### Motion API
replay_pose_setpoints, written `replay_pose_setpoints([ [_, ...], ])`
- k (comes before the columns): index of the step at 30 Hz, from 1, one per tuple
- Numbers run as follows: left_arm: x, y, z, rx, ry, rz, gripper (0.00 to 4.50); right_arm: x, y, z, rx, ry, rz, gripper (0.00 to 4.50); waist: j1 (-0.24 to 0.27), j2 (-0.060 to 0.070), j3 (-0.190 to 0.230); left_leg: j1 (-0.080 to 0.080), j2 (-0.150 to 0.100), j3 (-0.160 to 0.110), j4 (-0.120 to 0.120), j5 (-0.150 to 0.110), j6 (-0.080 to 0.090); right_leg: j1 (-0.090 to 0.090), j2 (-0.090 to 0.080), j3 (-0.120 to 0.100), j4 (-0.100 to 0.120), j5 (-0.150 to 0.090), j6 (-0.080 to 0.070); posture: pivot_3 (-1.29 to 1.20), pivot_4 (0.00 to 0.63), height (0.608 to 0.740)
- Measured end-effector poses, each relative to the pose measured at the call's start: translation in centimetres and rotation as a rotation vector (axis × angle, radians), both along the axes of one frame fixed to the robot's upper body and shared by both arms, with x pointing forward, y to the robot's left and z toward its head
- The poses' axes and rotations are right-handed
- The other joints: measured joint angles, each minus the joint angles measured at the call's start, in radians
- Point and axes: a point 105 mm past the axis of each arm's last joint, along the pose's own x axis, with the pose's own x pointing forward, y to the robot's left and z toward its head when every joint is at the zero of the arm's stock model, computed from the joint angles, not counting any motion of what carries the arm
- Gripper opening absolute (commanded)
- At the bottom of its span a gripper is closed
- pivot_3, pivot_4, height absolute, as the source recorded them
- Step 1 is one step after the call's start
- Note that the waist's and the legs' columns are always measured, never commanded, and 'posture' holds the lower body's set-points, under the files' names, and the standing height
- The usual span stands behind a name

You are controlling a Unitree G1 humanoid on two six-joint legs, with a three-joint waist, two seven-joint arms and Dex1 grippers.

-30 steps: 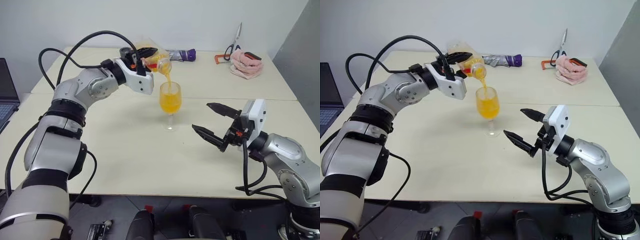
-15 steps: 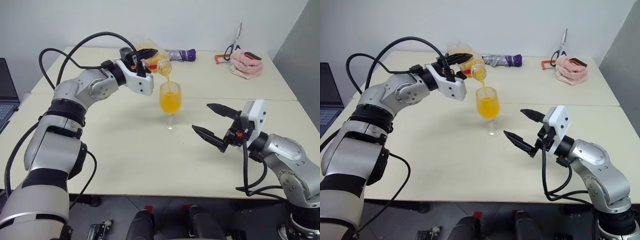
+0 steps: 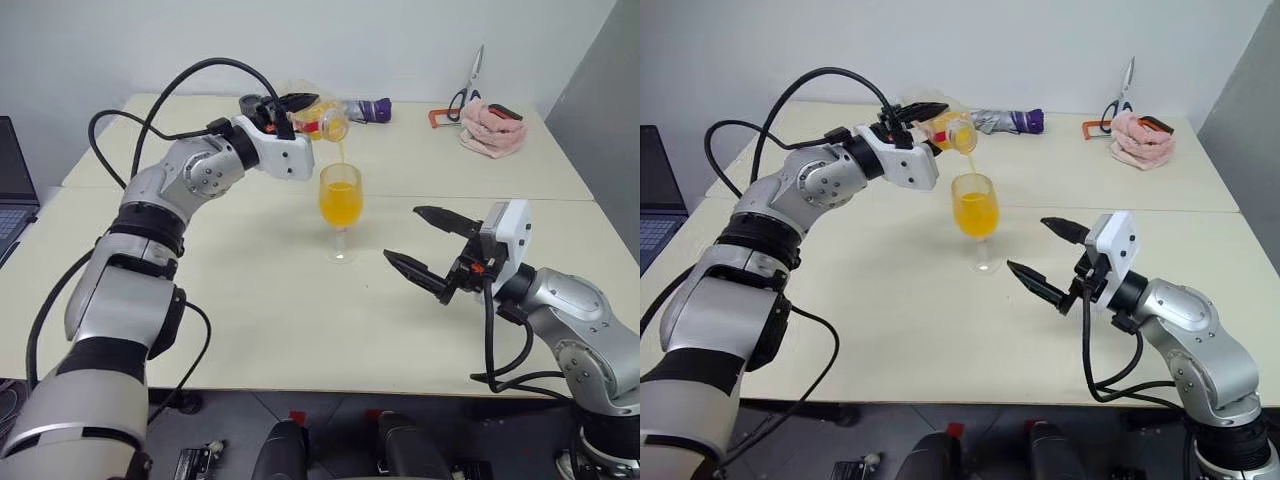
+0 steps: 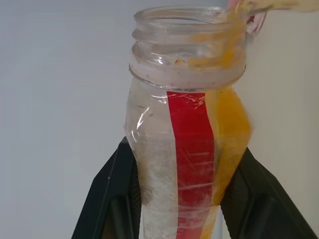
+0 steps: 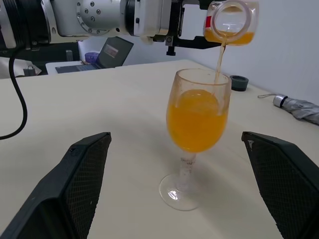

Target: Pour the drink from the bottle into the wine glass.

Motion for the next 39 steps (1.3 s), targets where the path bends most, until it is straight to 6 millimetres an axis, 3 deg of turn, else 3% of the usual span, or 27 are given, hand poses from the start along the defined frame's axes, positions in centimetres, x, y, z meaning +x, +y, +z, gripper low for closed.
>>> replay_pose_setpoints([
  [6, 0.7, 1.1, -1.2, -0.164, 0.172, 0.027, 1.66, 0.0, 0.3, 0.2, 0.001, -0.030, 0.003, 4.50, -0.001, 0.000, 0.000, 0.000, 0.000, 0.000, 0.000, 0.000, 0.000, 0.000, 0.000, 0.000, 0.000, 0.000, 0.000, 0.00, 0.150, 0.740],
  [13, 1.2, 4.1, -0.2, -0.570, 0.391, 0.060, 1.66, -0.2, 1.1, 0.1, -0.005, -0.022, 0.030, 4.50, -0.005, 0.000, 0.000, 0.000, 0.001, 0.000, 0.001, 0.000, 0.000, 0.000, 0.000, 0.000, 0.001, 0.000, 0.000, 0.00, 0.150, 0.740],
  [15, 1.1, 6.0, -1.7, -0.700, 0.499, 0.099, 1.66, -0.7, 1.7, -0.2, -0.019, 0.003, 0.063, 4.50, -0.012, 0.000, 0.000, 0.001, 0.001, 0.000, 0.001, 0.000, 0.000, 0.000, 0.000, 0.000, 0.003, 0.000, 0.000, 0.00, 0.150, 0.740],
  [19, 0.1, 9.8, -6.9, -0.891, 0.718, 0.232, 1.66, -1.2, 3.1, -0.7, -0.056, 0.063, 0.126, 4.50, -0.021, 0.000, 0.000, 0.001, 0.002, -0.002, 0.002, 0.000, 0.000, 0.000, 0.000, 0.000, 0.004, 0.000, 0.000, 0.00, 0.150, 0.740],
  [21, -0.5, 11.1, -8.5, -0.950, 0.779, 0.282, 1.66, -1.3, 3.4, -0.9, -0.065, 0.091, 0.145, 4.50, -0.018, 0.000, 0.000, 0.000, 0.002, -0.003, 0.004, 0.000, 0.000, 0.000, 0.000, -0.001, 0.004, 0.000, 0.000, 0.00, 0.150, 0.740],
  [27, -2.3, 13.6, -8.7, -1.041, 0.797, 0.340, 1.66, -1.7, 3.9, -2.0, -0.144, 0.131, 0.219, 4.50, -0.002, 0.000, 0.000, 0.000, 0.001, -0.003, 0.006, 0.000, 0.000, 0.001, 0.000, -0.001, 0.005, 0.000, 0.000, 0.00, 0.150, 0.740],
  [30, -2.9, 14.7, -9.8, -1.083, 0.812, 0.388, 1.66, -1.8, 4.1, -2.8, -0.179, 0.145, 0.245, 4.50, 0.000, 0.000, 0.000, 0.000, 0.001, -0.003, 0.007, 0.000, 0.000, 0.001, 0.000, -0.001, 0.005, 0.000, 0.000, 0.00, 0.150, 0.740],
  [35, -3.6, 15.5, -10.6, -1.128, 0.828, 0.415, 1.66, -1.7, 4.6, -3.4, -0.185, 0.144, 0.255, 4.50, 0.000, -0.001, -0.001, 0.000, 0.001, -0.003, 0.007, 0.000, 0.000, 0.001, 0.000, -0.001, 0.006, 0.000, 0.000, 0.00, 0.150, 0.740],
  [39, -4.1, 15.8, -10.9, -1.147, 0.842, 0.400, 1.66, -1.2, 5.2, -2.6, -0.156, 0.104, 0.246, 4.50, 0.000, -0.001, -0.001, 0.001, 0.001, -0.003, 0.007, 0.000, 0.000, 0.001, 0.000, -0.001, 0.007, 0.000, 0.000, 0.00, 0.150, 0.740],
])
